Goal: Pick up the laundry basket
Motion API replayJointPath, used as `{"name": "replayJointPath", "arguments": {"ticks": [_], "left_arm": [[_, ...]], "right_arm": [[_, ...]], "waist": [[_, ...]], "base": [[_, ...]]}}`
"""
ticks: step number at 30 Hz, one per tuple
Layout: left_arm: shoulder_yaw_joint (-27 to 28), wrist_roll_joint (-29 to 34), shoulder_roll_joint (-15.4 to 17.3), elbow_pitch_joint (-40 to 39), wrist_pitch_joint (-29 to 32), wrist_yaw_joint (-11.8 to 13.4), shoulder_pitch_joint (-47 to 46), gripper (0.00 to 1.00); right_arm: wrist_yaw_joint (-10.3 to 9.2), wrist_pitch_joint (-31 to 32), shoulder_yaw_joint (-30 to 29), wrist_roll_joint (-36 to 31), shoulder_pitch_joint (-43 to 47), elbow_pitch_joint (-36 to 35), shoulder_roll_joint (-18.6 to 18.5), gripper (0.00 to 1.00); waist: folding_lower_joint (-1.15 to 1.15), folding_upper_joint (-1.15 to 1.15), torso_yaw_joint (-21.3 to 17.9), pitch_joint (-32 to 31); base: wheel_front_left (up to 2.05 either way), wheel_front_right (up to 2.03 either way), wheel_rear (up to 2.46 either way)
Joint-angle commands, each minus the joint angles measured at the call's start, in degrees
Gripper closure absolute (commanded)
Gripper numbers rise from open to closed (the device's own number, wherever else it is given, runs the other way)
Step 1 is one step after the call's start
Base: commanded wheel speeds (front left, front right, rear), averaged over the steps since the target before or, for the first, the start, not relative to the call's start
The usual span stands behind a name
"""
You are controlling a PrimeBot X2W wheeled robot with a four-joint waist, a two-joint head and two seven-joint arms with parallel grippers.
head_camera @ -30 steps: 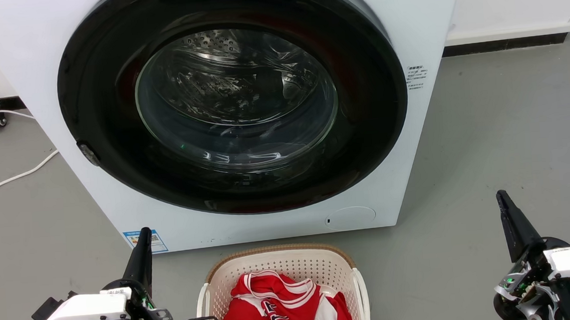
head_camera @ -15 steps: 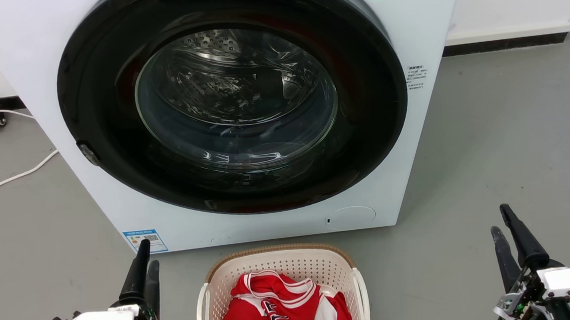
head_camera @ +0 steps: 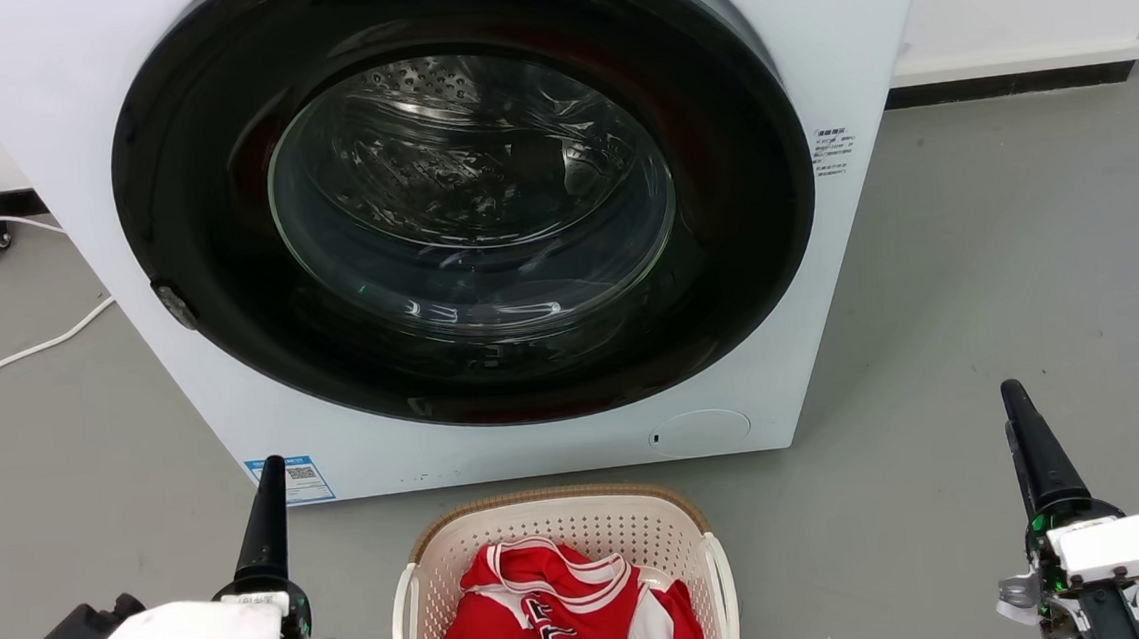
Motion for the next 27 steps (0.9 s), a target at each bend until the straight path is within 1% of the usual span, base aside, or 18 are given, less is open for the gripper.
{"name": "replayJointPath", "arguments": {"ticks": [1, 14, 17, 18, 27], "left_arm": [[-0.22, 2.99, 0.21, -1.88, -0.77, 0.40, -0.87, 0.00], [-2.65, 16.59, 0.25, -4.89, -3.69, 2.92, -0.04, 0.00], [-3.04, 19.08, 0.26, -5.39, -4.30, 3.32, 0.10, 0.00], [-3.04, 19.08, 0.26, -5.39, -4.30, 3.32, 0.10, 0.00], [-3.91, 27.12, 0.29, -6.56, -6.09, 4.34, 0.54, 0.00]], "right_arm": [[0.01, -0.85, 0.38, -3.88, -0.31, -2.02, -0.14, 0.00], [0.01, -3.76, 2.95, -21.71, 0.85, -5.37, -0.15, 0.00], [0.01, -4.40, 3.46, -24.95, 1.08, -5.86, -0.16, 0.00], [0.01, -4.40, 3.46, -24.95, 1.08, -5.86, -0.16, 0.00], [0.02, -6.15, 4.54, -33.38, 1.87, -7.29, -0.17, 0.00]], "waist": [[0.00, 0.00, 0.01, 0.03], [0.00, 0.00, 0.09, 0.22], [0.00, 0.00, 0.11, 0.26], [0.00, 0.00, 0.11, 0.26], [0.00, 0.00, 0.11, 0.38]], "base": [[0.00, 0.00, 0.00], [0.00, 0.00, 0.00], [0.00, 0.00, 0.00], [0.00, 0.00, 0.00], [0.00, 0.00, 0.00]]}}
